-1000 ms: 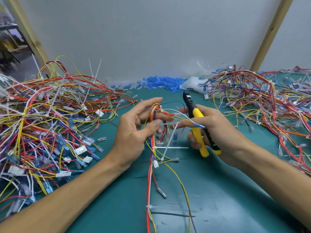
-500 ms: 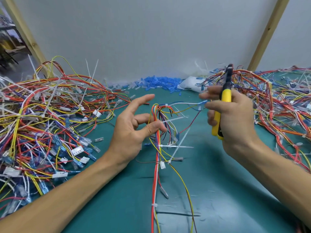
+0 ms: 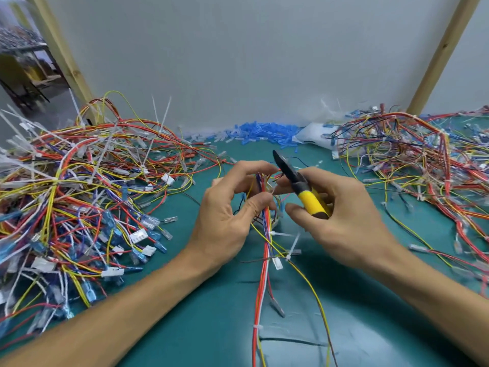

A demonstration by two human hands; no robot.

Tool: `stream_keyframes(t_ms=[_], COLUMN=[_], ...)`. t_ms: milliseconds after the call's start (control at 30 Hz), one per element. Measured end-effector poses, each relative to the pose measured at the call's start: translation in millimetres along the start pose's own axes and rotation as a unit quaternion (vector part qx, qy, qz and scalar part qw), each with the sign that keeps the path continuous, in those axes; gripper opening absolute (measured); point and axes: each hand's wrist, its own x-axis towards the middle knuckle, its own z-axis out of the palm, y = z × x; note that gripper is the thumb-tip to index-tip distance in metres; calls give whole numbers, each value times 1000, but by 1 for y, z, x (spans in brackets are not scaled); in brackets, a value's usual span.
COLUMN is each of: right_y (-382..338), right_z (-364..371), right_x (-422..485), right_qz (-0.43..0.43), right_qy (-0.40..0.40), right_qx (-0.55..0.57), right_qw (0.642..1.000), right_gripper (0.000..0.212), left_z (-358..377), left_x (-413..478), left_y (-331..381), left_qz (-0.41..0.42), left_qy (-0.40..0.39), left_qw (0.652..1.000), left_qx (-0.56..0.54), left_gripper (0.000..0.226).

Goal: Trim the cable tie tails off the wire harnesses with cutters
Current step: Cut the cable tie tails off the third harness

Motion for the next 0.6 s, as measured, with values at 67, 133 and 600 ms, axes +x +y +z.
stream_keyframes(t_ms=[67,133,600], right_y=[-1,-5,-11], right_z=[1,0,-2], right_x=[1,4,5], right_qz=[8,47,101], right_qy=[10,10,40], right_qx=[35,140,305], right_qw=[999,989,946], right_gripper=[21,17,34], left_z=[0,0,3], left_x=[-2,-4,-5], left_y=[2,5,17], left_qz=[-15,-18,87], left_qy=[-1,-4,26], left_qw=[1000,1000,950], left_qx=[9,18,298], left_gripper=[35,39,45])
